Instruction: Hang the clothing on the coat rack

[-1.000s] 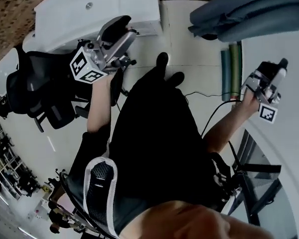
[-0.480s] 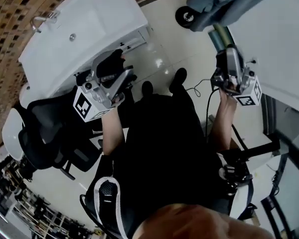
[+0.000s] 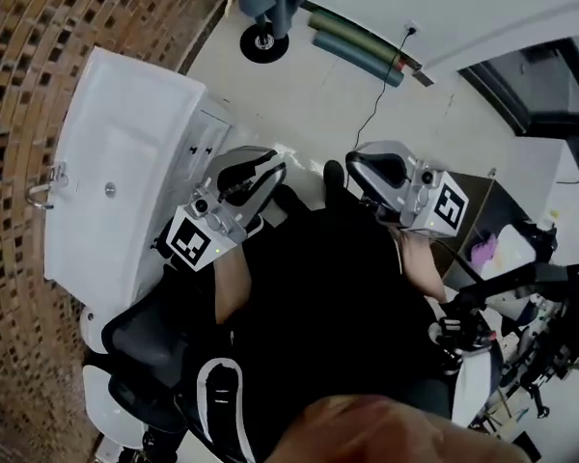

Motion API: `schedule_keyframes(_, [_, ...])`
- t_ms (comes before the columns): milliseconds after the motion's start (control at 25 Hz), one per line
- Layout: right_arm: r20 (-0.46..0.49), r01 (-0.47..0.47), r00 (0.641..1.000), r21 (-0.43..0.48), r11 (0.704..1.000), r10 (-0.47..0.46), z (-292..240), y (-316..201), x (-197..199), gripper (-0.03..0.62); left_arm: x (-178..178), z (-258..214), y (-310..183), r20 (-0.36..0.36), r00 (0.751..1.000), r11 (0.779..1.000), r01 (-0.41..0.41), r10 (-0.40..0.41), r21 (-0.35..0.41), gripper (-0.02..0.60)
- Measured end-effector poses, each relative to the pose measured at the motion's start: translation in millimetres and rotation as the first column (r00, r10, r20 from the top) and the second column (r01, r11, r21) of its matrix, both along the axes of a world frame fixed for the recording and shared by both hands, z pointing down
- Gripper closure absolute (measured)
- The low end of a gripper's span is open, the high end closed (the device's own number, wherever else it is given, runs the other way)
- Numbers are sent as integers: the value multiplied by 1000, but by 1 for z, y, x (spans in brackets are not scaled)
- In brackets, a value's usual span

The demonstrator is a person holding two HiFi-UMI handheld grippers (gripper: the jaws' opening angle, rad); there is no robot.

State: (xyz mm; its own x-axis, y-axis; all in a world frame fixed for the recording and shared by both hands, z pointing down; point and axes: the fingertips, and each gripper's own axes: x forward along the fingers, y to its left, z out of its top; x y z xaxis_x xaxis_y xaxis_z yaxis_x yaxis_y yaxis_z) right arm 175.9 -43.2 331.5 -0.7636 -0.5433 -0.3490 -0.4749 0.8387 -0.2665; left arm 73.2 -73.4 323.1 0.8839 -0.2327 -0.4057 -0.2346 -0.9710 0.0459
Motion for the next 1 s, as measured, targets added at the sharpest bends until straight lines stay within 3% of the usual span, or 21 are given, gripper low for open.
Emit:
schedule_keyframes(280, [-25, 32, 999, 152, 988, -28, -49, 6, -9, 594, 0, -36, 13, -1, 999, 997, 54, -54, 49, 538])
schedule_keyframes(680, [-46, 70, 997, 173, 982, -63, -54, 5, 20, 594, 9, -52, 8, -78, 981, 984, 178, -178, -11, 580])
schedule_keyframes(1000, [-62, 76, 996, 171, 982, -67, -48, 2, 57, 594, 46, -57, 14, -48, 982, 983, 185, -185, 15, 580])
